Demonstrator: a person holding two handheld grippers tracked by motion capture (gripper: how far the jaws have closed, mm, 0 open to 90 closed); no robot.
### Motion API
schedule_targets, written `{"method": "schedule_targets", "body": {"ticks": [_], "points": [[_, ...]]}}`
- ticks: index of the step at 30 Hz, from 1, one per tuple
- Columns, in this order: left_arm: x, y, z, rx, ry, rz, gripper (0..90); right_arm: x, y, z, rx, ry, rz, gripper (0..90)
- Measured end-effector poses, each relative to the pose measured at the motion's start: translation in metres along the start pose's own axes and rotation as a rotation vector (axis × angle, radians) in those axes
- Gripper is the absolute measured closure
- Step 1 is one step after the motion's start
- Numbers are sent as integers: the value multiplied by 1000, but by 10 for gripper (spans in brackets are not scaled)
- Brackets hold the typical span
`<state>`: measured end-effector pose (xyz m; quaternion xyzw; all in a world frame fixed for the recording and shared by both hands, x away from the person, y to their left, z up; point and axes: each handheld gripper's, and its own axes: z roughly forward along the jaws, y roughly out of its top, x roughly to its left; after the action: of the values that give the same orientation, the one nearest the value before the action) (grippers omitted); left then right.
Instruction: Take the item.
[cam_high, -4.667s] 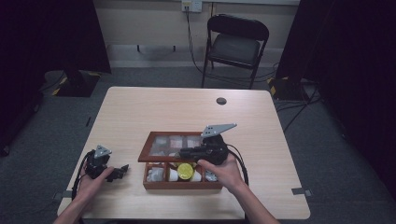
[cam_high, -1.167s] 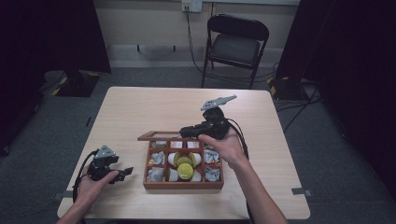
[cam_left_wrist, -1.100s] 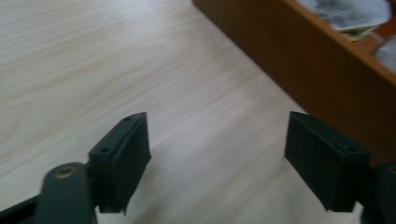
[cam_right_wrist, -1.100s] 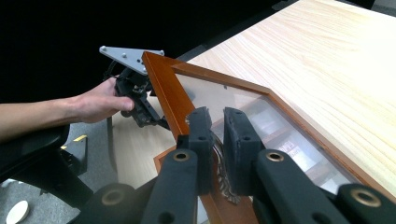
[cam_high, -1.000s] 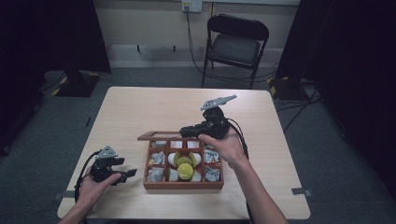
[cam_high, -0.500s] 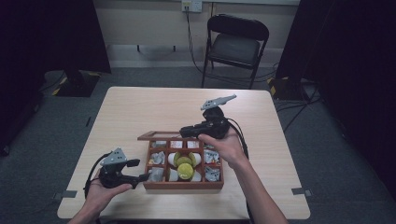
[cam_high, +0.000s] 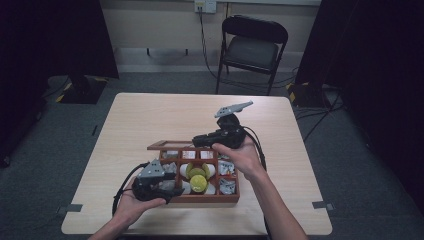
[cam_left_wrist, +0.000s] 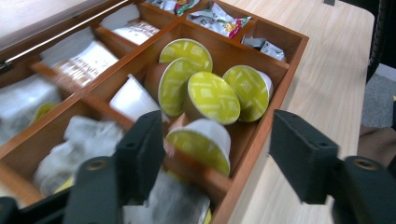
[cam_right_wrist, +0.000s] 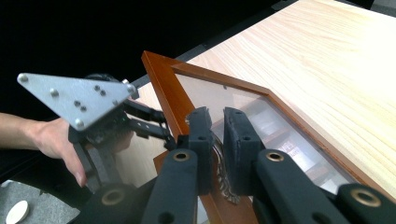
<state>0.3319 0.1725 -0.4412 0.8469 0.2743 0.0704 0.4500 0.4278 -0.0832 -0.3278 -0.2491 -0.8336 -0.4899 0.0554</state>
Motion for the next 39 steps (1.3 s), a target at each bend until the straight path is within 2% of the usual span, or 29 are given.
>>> {"method": "schedule_targets", "body": {"ticks": [2,5,8,11,16,17,19,21,22,26,30,34,37,39], "points": [[-2,2,7,13,17,23,378,0,0,0,0,1,1,824],[-3,7,18,57,9,35,379,0,0,0,-1,1,1,823],[-3,14,27,54,4,48,388,0,1,0,0,-1,-2,824],[-2,20,38,80,-22,63,412,0,1,0,0,-2,-4,824],[-3,24,54,132,-11,98,401,-1,1,0,-2,-1,-4,824],[-3,25,57,146,-7,95,400,-1,1,0,-1,-1,-4,824],[-3,26,61,152,-12,108,384,-1,1,-1,-2,-1,-5,824],[-3,28,66,188,-7,137,368,-1,1,-1,-2,-1,-5,824],[-3,30,67,202,-10,139,343,-1,2,-1,-1,-1,-6,824],[-3,34,73,196,-9,125,339,-1,2,-1,0,-2,-6,824],[-6,34,81,253,-9,152,339,0,2,0,1,-3,-10,824],[-7,35,86,288,-7,151,330,0,2,0,0,-3,-9,824],[-7,36,89,330,5,191,343,0,2,0,1,-4,-9,824],[-6,36,90,333,9,184,340,0,2,0,1,-3,-9,824]]}}
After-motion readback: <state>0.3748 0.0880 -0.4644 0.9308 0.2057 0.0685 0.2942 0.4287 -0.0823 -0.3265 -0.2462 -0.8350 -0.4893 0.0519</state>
